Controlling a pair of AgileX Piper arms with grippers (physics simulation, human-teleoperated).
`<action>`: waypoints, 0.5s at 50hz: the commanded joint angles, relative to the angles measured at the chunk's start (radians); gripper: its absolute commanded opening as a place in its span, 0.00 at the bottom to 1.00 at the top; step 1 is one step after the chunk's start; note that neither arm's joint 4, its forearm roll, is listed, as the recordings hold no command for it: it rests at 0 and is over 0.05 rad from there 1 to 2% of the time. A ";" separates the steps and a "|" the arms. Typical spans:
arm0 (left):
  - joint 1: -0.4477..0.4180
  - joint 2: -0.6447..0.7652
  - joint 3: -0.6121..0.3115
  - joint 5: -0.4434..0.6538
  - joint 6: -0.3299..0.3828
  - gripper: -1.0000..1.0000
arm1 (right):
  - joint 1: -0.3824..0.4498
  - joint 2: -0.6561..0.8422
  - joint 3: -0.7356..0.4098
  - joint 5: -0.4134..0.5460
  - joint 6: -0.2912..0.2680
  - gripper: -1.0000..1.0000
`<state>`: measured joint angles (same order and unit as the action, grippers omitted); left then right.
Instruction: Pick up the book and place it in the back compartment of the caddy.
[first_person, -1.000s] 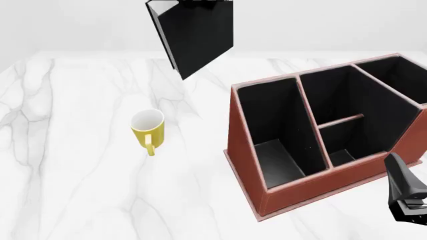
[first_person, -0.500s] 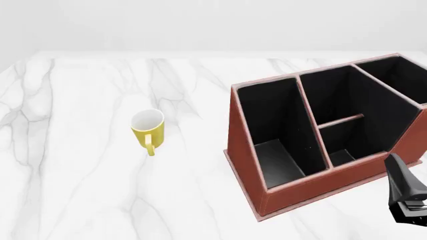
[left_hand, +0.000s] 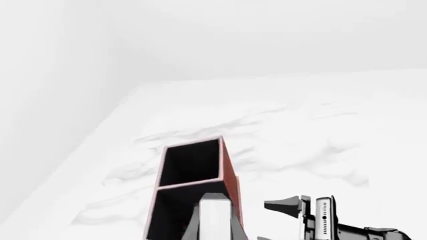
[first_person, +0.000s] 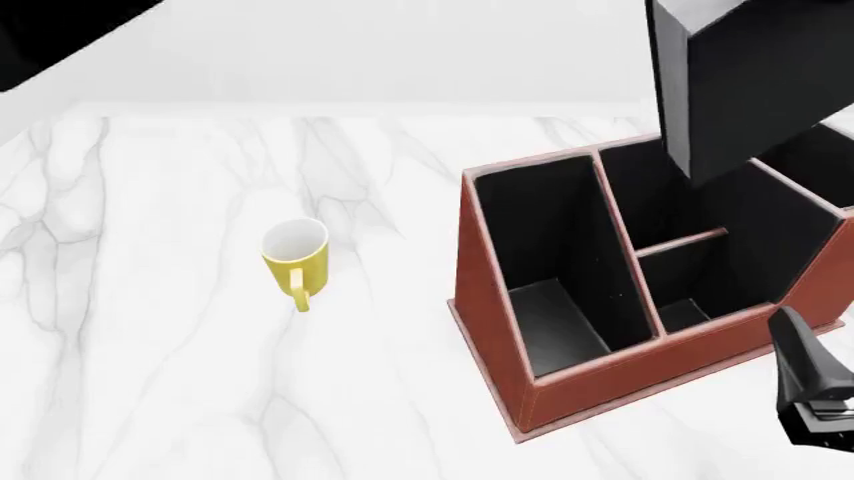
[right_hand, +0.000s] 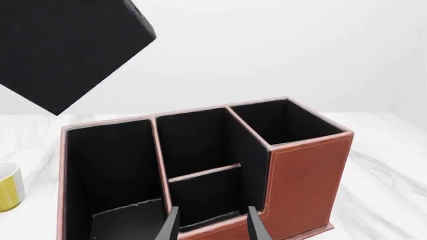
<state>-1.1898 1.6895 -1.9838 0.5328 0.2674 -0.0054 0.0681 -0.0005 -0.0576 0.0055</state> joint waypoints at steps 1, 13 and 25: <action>-0.025 0.051 0.123 -0.157 0.024 0.00 | 0.000 0.013 0.000 -0.011 0.002 1.00; -0.015 0.143 0.140 -0.211 0.063 0.00 | 0.000 0.022 0.000 -0.019 0.003 1.00; -0.024 0.221 0.044 -0.182 0.061 0.00 | 0.001 0.052 0.000 -0.045 0.015 1.00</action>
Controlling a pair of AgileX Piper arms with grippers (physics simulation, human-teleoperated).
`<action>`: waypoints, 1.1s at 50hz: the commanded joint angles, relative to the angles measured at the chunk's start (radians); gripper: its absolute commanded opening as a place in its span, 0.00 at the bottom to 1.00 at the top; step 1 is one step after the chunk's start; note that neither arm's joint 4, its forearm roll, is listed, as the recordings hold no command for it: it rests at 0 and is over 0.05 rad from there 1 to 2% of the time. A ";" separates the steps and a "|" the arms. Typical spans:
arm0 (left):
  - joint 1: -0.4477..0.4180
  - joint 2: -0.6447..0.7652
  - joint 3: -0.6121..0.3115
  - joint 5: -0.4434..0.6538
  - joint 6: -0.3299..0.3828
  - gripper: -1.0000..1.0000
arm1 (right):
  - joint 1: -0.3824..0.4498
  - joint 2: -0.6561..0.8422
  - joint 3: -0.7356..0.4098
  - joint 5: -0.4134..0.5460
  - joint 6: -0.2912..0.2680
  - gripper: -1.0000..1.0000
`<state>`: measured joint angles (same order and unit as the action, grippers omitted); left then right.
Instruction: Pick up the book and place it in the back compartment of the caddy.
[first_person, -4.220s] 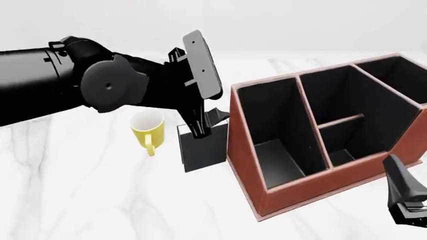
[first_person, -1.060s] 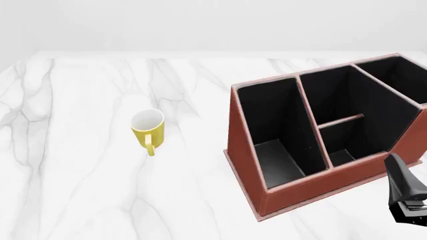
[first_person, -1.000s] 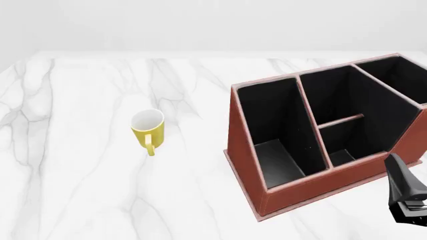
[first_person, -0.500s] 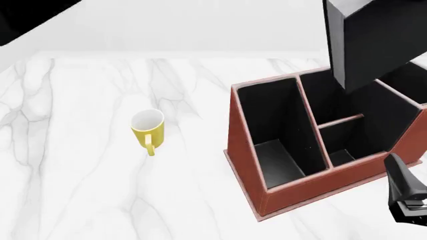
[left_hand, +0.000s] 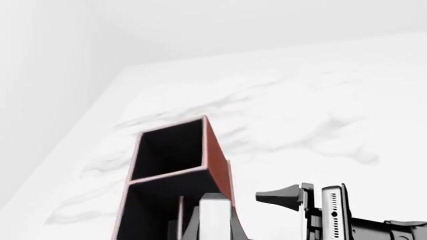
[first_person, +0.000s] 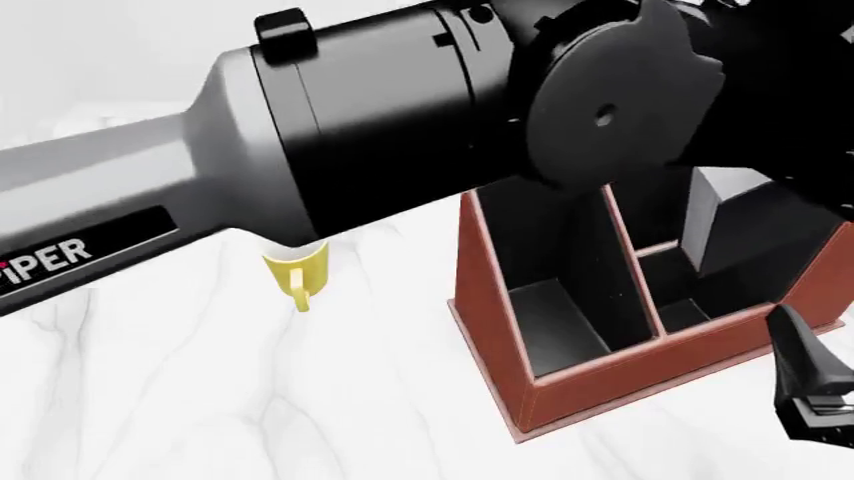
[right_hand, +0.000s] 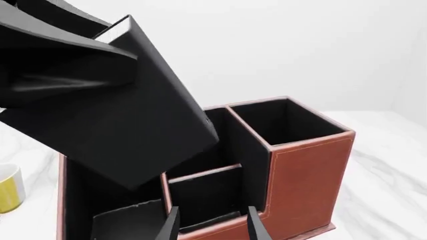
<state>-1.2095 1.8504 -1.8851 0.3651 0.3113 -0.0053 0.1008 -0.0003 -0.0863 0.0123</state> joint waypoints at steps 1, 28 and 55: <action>-0.010 0.060 -0.047 -0.021 0.016 0.00 | 0.001 0.022 0.000 -0.018 0.009 1.00; 0.023 0.182 -0.072 -0.077 0.052 0.00 | 0.002 0.097 0.000 -0.080 0.025 1.00; 0.056 0.270 -0.102 -0.115 0.082 0.00 | 0.006 0.087 -0.001 -0.071 0.038 1.00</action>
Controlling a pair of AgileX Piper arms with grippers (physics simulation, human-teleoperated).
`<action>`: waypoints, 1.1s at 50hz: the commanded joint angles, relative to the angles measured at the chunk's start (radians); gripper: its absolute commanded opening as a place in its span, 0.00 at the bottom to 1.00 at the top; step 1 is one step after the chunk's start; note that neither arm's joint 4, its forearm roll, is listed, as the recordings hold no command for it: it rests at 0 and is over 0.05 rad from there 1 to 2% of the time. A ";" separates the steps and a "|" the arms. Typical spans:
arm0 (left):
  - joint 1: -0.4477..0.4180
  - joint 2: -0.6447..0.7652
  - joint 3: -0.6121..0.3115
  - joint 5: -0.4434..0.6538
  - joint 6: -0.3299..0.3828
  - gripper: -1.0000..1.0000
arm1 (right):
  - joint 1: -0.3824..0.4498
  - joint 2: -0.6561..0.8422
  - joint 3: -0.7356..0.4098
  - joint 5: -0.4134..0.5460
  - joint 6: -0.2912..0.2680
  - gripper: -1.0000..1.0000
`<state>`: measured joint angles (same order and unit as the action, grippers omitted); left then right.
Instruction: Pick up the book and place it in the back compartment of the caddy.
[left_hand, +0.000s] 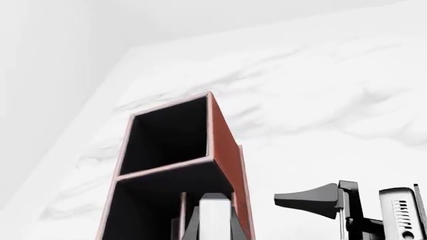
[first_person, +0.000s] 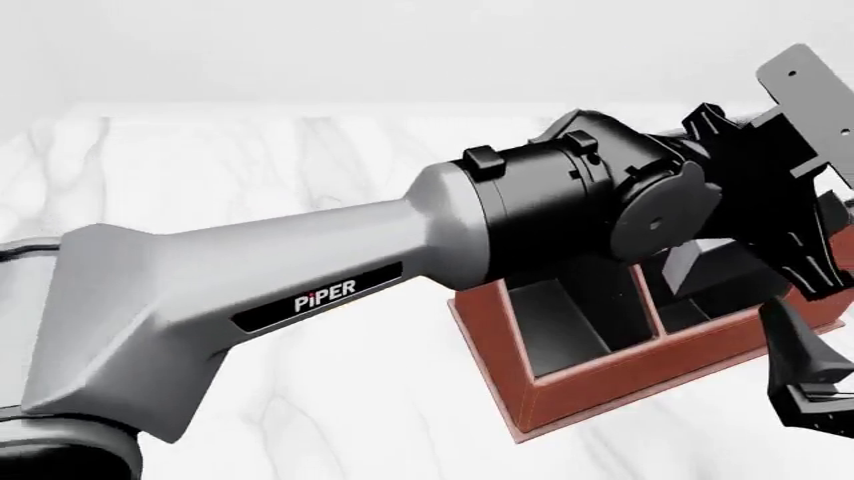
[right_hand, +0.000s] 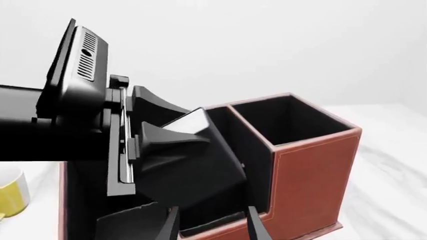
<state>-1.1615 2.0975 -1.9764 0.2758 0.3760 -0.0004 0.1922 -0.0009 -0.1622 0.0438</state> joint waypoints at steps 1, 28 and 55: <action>0.007 0.027 -0.018 -0.019 0.006 0.00 | 0.001 -0.005 0.000 0.005 0.008 1.00; 0.035 0.088 0.004 -0.074 0.016 0.00 | 0.002 0.000 0.000 0.003 0.018 1.00; 0.057 0.120 0.016 -0.119 0.003 1.00 | 0.001 -0.008 0.000 0.010 0.016 1.00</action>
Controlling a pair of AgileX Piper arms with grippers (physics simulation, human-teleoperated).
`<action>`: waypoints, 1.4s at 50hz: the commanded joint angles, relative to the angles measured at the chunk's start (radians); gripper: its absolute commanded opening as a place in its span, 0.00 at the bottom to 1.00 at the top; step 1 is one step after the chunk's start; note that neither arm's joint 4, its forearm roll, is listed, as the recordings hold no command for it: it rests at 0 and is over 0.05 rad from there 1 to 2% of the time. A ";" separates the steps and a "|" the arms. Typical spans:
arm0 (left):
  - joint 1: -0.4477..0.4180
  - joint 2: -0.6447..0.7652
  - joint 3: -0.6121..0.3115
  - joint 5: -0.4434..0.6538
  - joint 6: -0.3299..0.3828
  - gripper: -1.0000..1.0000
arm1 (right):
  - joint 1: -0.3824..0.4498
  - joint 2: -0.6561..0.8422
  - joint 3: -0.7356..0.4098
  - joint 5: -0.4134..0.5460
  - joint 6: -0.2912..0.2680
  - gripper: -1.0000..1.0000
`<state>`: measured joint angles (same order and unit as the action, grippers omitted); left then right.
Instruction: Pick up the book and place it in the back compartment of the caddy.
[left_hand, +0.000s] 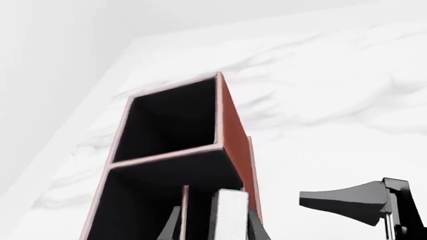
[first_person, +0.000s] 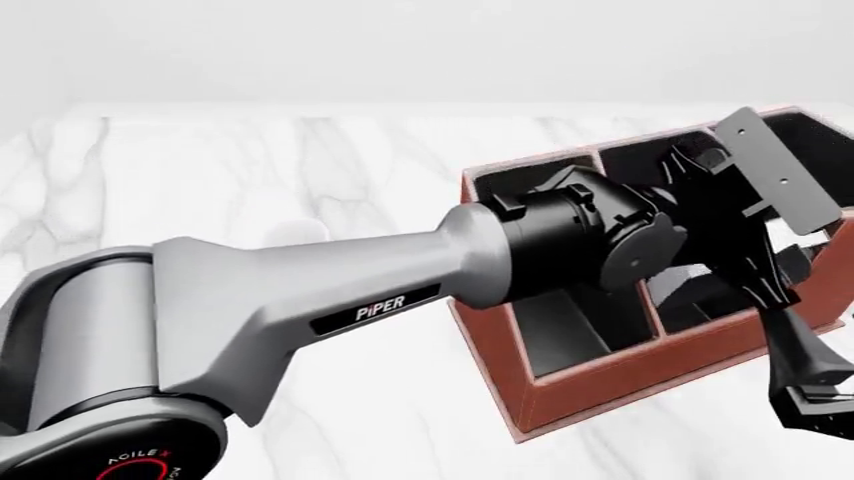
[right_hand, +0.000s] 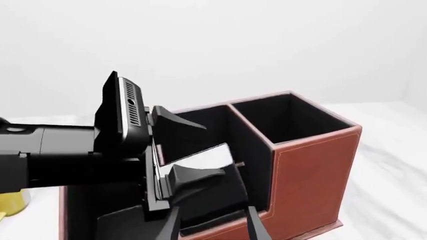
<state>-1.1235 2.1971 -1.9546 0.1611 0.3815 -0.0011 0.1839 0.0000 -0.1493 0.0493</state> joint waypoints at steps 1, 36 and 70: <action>0.026 0.017 -0.008 -0.004 -0.005 1.00 | 0.002 -0.001 -0.001 -0.002 0.009 1.00; 0.093 -0.172 0.069 -0.048 -0.067 1.00 | 0.002 0.004 -0.001 -0.010 -0.007 1.00; 0.405 -0.949 0.939 -0.404 -0.098 1.00 | 0.004 0.003 -0.001 -0.011 -0.030 1.00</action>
<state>-0.8362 1.4611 -1.2899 -0.1327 0.3095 0.0028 0.1769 -0.0005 -0.1520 0.0276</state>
